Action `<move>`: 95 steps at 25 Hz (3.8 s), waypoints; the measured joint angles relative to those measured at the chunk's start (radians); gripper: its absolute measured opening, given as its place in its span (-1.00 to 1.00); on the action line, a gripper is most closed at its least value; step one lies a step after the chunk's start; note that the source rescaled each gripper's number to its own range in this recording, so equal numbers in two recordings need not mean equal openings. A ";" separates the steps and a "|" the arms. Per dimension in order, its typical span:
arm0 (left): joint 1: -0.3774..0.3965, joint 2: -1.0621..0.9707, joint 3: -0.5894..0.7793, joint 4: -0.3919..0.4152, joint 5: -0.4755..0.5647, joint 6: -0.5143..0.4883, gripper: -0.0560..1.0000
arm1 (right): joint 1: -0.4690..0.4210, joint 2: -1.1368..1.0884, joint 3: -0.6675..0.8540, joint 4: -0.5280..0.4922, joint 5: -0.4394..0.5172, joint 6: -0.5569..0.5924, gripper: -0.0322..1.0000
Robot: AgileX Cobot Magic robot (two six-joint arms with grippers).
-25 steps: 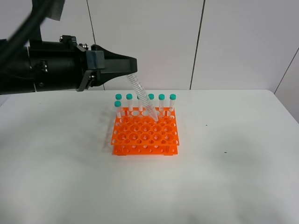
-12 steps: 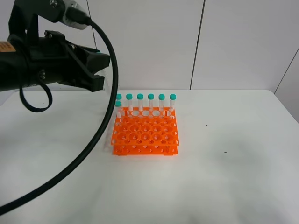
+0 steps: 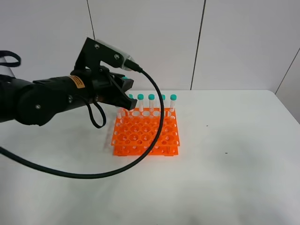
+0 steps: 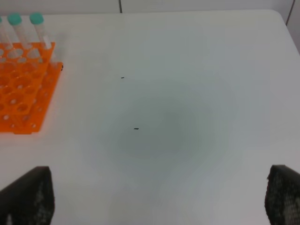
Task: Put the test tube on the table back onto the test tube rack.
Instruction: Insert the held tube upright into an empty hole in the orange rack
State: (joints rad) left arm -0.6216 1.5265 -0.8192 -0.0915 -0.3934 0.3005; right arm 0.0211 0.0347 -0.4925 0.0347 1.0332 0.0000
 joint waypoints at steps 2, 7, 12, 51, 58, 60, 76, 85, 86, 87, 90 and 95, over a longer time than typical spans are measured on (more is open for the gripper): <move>-0.027 0.034 -0.016 0.000 -0.007 0.000 -0.89 | 0.000 0.000 0.000 0.000 0.000 0.000 1.00; -0.060 0.141 -0.129 0.006 -0.008 0.000 -0.89 | 0.000 0.000 0.000 0.000 0.000 0.000 1.00; 0.001 0.237 -0.227 0.013 0.038 -0.001 -0.89 | 0.000 0.000 0.000 0.000 0.000 0.000 1.00; 0.094 0.365 -0.196 0.051 -0.060 -0.101 -0.89 | 0.000 0.000 0.000 0.002 0.000 0.000 1.00; 0.099 0.365 -0.194 0.051 -0.060 -0.102 -0.89 | 0.000 0.000 0.000 0.002 0.000 0.000 1.00; 0.100 0.365 -0.183 0.051 -0.070 -0.102 -0.89 | 0.000 0.000 0.000 0.002 0.000 0.000 1.00; 0.106 0.414 -0.174 0.051 -0.127 -0.110 -0.89 | 0.000 0.000 0.000 0.002 0.000 0.000 1.00; 0.107 0.450 -0.174 0.051 -0.136 -0.159 -0.89 | 0.000 0.000 0.000 0.002 0.000 0.000 1.00; 0.107 0.454 -0.174 0.051 -0.139 -0.165 -0.89 | 0.000 0.000 0.000 0.002 0.000 0.000 1.00; 0.107 0.456 -0.174 0.051 -0.142 -0.176 -0.89 | 0.000 0.000 0.000 0.002 0.000 0.000 1.00; 0.107 0.458 -0.174 0.051 -0.142 -0.201 -0.89 | 0.000 0.000 0.000 0.002 0.000 0.000 1.00; 0.107 0.458 -0.174 0.051 -0.142 -0.207 -0.89 | 0.000 0.000 0.000 0.002 0.000 0.000 1.00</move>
State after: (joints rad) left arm -0.5148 1.9842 -0.9928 -0.0403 -0.5349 0.0938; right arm 0.0211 0.0347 -0.4925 0.0369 1.0332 0.0000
